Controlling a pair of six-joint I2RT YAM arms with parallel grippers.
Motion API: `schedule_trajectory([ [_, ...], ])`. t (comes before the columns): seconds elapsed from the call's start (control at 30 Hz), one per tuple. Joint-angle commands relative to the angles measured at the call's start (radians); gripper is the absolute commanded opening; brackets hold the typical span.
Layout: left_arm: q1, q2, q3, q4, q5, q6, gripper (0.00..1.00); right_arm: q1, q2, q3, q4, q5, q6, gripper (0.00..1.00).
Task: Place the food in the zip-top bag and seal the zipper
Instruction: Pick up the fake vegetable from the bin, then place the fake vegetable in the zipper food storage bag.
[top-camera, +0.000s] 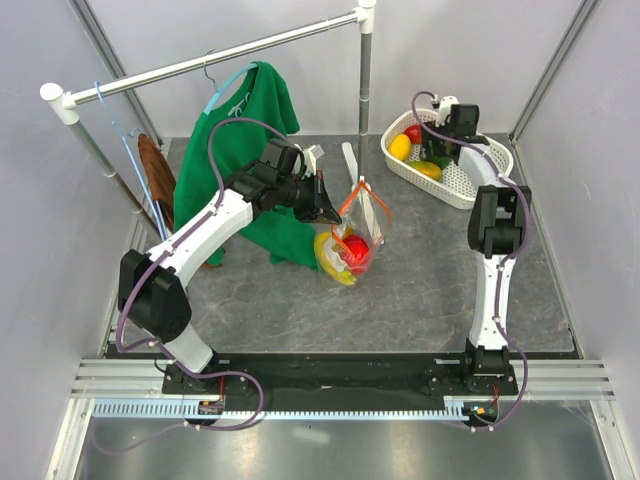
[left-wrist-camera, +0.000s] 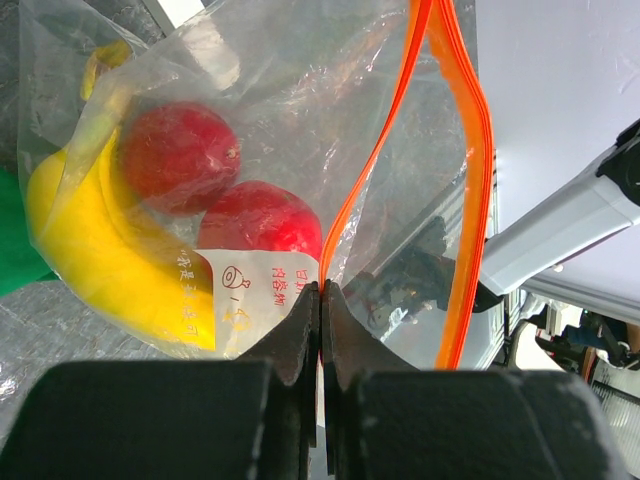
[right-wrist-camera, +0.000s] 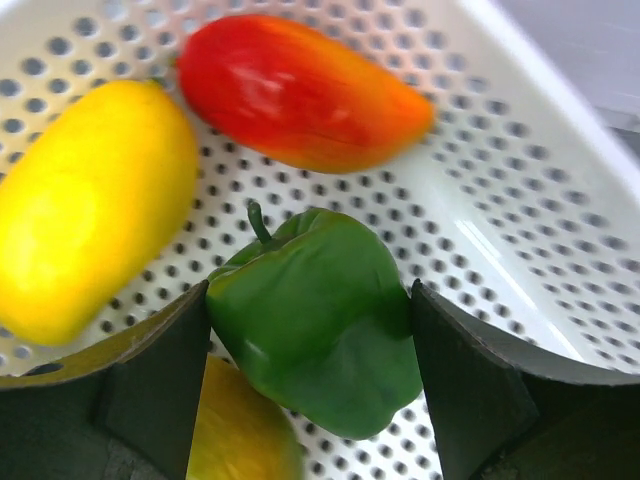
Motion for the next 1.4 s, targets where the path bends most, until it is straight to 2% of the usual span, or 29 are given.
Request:
schedule_trajectory([
  [0.0,0.007,-0.003,-0.009,0.029,0.012,0.018,0.02,-0.058,-0.145,-0.013,0.019,-0.038,0.008,0.40],
  [0.13,0.008,-0.003,-0.005,0.027,0.011,0.019,0.02,-0.083,-0.211,-0.033,0.004,-0.083,0.036,0.40],
  [0.23,0.007,-0.008,-0.005,0.027,0.009,0.019,0.02,-0.100,-0.299,-0.065,-0.020,-0.176,0.076,0.38],
  [0.4,0.007,-0.017,-0.005,0.027,0.009,0.027,0.02,-0.103,-0.525,-0.154,-0.079,-0.478,0.178,0.35],
  [0.5,0.007,-0.022,-0.007,0.026,0.012,0.028,0.02,-0.086,-0.665,-0.227,-0.079,-0.643,0.300,0.34],
  [0.57,0.007,-0.023,-0.007,0.026,0.015,0.028,0.02,-0.074,-0.733,-0.287,-0.077,-0.710,0.347,0.34],
  [0.7,0.007,-0.025,-0.004,0.027,0.026,0.030,0.02,0.003,-0.915,-0.414,-0.085,-0.785,0.355,0.33],
  [0.87,0.007,-0.028,-0.001,0.026,0.049,0.028,0.02,0.197,-1.049,-0.576,-0.096,-0.779,0.299,0.33],
  [1.0,0.007,-0.036,-0.001,0.027,0.078,0.027,0.02,0.277,-1.072,-0.669,-0.096,-0.790,0.233,0.33],
  [1.2,0.008,-0.042,-0.001,0.037,0.120,0.012,0.02,0.310,-1.038,-0.750,-0.070,-0.925,0.154,0.34],
  [1.3,0.011,-0.040,-0.002,0.041,0.140,0.004,0.02,0.317,-1.011,-0.775,-0.074,-0.992,0.085,0.36],
  [1.33,0.011,-0.039,-0.002,0.044,0.146,0.004,0.02,0.317,-0.991,-0.774,-0.089,-1.005,0.015,0.37],
  [1.37,0.013,-0.039,-0.002,0.046,0.153,0.002,0.02,0.322,-0.982,-0.768,-0.152,-1.014,-0.034,0.38],
])
